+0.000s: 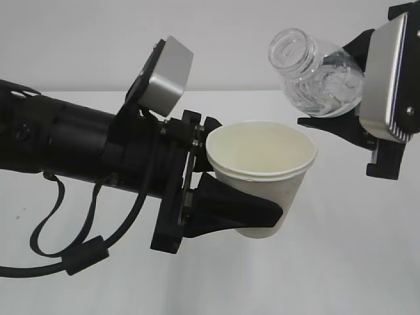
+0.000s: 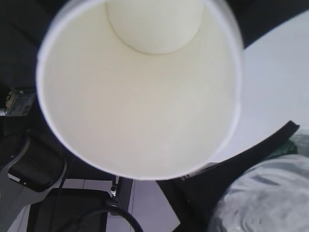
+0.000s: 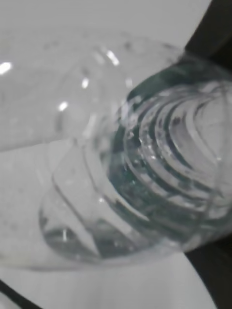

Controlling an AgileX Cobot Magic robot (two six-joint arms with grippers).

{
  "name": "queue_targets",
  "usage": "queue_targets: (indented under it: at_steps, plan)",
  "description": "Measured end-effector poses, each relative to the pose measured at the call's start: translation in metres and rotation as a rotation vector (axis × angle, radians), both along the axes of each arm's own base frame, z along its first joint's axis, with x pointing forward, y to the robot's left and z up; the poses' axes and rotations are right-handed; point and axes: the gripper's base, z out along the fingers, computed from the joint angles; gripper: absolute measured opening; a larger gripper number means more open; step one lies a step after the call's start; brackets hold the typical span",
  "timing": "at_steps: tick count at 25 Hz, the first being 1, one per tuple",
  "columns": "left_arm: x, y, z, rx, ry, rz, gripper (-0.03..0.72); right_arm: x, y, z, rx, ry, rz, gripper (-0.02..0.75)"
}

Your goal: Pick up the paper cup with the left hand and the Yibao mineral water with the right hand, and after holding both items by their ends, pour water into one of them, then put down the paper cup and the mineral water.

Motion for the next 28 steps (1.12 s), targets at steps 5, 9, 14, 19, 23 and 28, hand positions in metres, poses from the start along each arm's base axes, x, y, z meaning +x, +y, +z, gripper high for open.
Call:
queue_targets:
  at_steps: [5,9,14,19,23,28]
  plan:
    - [0.0003,0.0000,-0.0002,0.002,-0.001,0.003,0.454,0.0001,-0.0002,-0.0001,-0.049,-0.042,0.024,0.475]
    - [0.0004,0.0000,-0.0003,0.003,-0.001,0.004,0.454,0.0001,-0.0002,-0.0001,-0.085,-0.073,0.044,0.474]
    - [-0.0005,0.0005,-0.0018,0.020,-0.004,-0.007,0.454,0.0002,-0.0003,-0.0001,-0.121,-0.104,0.061,0.474]
    - [-0.0015,0.0012,-0.0036,0.040,-0.006,-0.019,0.454,0.0002,-0.0003,-0.0001,-0.164,-0.141,0.085,0.474]
    - [-0.0015,0.0012,-0.0036,0.040,-0.005,-0.019,0.454,0.0003,-0.0004,-0.0001,-0.193,-0.166,0.099,0.474]
    - [-0.0037,0.0007,-0.0014,0.017,0.009,-0.040,0.454,0.0005,-0.0006,0.0000,-0.234,-0.201,0.117,0.474]
